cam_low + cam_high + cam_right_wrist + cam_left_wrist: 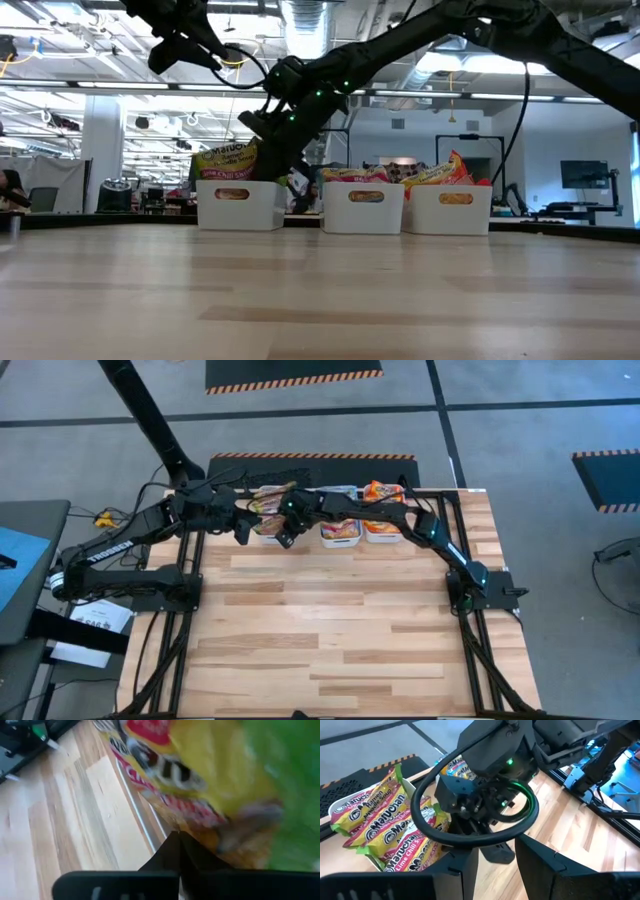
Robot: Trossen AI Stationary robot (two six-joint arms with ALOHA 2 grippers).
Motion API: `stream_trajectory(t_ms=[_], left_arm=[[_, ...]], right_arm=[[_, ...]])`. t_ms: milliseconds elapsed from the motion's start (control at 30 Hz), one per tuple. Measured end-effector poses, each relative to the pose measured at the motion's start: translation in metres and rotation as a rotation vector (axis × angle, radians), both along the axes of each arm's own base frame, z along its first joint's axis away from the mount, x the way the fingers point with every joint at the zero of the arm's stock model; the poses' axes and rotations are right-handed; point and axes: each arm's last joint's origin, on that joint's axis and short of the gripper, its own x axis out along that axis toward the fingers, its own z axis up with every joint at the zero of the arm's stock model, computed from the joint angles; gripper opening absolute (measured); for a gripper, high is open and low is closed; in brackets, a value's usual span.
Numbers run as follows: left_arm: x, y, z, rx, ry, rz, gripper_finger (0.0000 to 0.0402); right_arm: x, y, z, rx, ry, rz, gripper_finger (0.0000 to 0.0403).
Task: Sort Maruchan noodles
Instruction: Put the green noodle pack into the left white bin
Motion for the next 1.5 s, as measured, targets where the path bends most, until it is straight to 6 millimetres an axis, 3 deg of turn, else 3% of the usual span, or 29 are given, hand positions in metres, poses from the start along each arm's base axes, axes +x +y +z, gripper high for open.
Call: stream_trajectory(t_ms=[100, 300, 500, 867, 1033, 1233, 1400, 1500], left_arm=[[0.000, 0.000, 0.000, 0.000, 0.000, 0.001, 0.0117], [0.000, 0.000, 0.000, 0.000, 0.001, 0.001, 0.0117], [0.000, 0.000, 0.000, 0.012, 0.008, -0.005, 0.0117], [0.000, 0.000, 0.000, 0.012, 0.005, -0.007, 0.0117], [0.000, 0.000, 0.000, 0.004, 0.001, -0.003, 0.0117], [0.000, 0.000, 0.000, 0.000, -0.001, -0.001, 0.0117], [0.000, 0.000, 0.000, 0.000, 0.000, -0.001, 0.0117], [0.000, 0.000, 0.000, 0.005, 0.002, -0.005, 0.0117]], right_arm=[[-0.003, 0.001, 0.009, 0.005, 0.001, 0.006, 0.0025], [-0.014, 0.011, 0.046, -0.004, -0.025, 0.018, 0.0028], [-0.018, 0.008, 0.078, -0.150, -0.118, -0.026, 0.0017], [-0.010, -0.009, 0.063, -0.148, -0.181, -0.051, 0.0018], [-0.007, -0.010, 0.032, -0.072, -0.080, -0.041, 0.0018], [-0.006, -0.002, 0.018, -0.039, -0.010, -0.013, 0.0018], [-0.009, -0.003, 0.023, -0.038, -0.017, -0.013, 0.0020], [-0.014, -0.005, 0.038, -0.037, -0.015, -0.019, 0.0027]])
